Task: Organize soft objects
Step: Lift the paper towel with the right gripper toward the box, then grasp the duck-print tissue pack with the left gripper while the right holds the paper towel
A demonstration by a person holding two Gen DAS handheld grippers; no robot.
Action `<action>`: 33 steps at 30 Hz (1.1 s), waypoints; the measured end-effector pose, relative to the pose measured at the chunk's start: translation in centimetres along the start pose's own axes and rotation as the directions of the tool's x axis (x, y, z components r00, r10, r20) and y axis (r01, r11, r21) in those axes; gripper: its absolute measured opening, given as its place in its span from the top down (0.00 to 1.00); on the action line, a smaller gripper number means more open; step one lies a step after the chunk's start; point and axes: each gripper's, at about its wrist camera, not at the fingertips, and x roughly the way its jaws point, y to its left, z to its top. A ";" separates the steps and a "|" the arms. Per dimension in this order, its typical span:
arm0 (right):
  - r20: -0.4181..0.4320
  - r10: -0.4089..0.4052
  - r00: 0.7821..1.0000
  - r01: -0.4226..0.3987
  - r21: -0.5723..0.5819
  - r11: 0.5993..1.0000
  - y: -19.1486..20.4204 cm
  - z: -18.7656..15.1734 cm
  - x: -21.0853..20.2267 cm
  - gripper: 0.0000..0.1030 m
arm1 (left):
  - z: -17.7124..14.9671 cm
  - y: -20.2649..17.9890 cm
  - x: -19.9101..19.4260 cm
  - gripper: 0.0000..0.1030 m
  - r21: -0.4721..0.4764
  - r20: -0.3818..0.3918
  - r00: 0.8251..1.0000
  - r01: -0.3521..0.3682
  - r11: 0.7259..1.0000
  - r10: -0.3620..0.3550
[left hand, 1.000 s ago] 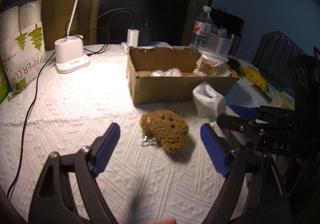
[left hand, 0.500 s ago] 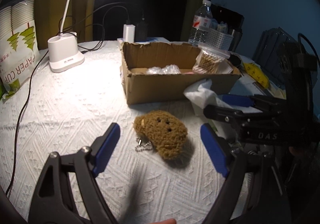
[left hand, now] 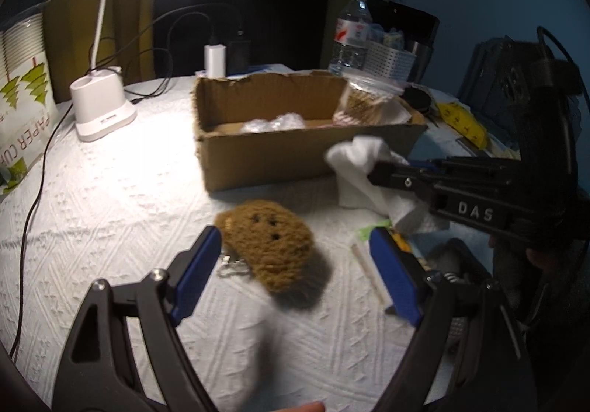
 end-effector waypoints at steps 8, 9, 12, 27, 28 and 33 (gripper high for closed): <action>0.074 -0.030 0.997 0.025 0.078 0.997 -3.9 -1.8 -4.3 0.90 | 0.1 -4.7 2.1 0.19 0.077 -0.051 0.999 0.020 0.997 -0.016; 0.079 -0.034 0.996 0.027 0.088 0.996 -4.4 -2.1 -4.7 0.90 | 0.0 -5.3 2.6 0.19 0.089 -0.064 0.998 0.020 0.996 -0.014; 0.092 -0.040 0.995 0.029 0.119 0.992 -6.0 -3.1 -5.7 0.90 | 0.0 -6.7 3.8 0.19 0.118 -0.099 0.995 0.024 0.993 -0.012; 0.148 -0.016 0.989 -0.005 0.143 0.990 -8.6 -4.6 -8.2 0.90 | -0.4 -8.9 7.3 0.51 0.161 -0.202 0.979 -0.005 0.987 0.038; 0.150 -0.014 0.989 -0.007 0.137 0.991 -8.5 -4.5 -8.3 0.90 | -0.3 -8.9 7.1 0.51 0.158 -0.196 0.980 -0.001 0.987 0.032; 0.171 -0.008 0.985 -0.010 0.101 0.995 -7.6 -3.3 -9.0 0.90 | 0.5 -8.4 5.5 0.51 0.146 -0.149 0.989 0.008 0.989 0.014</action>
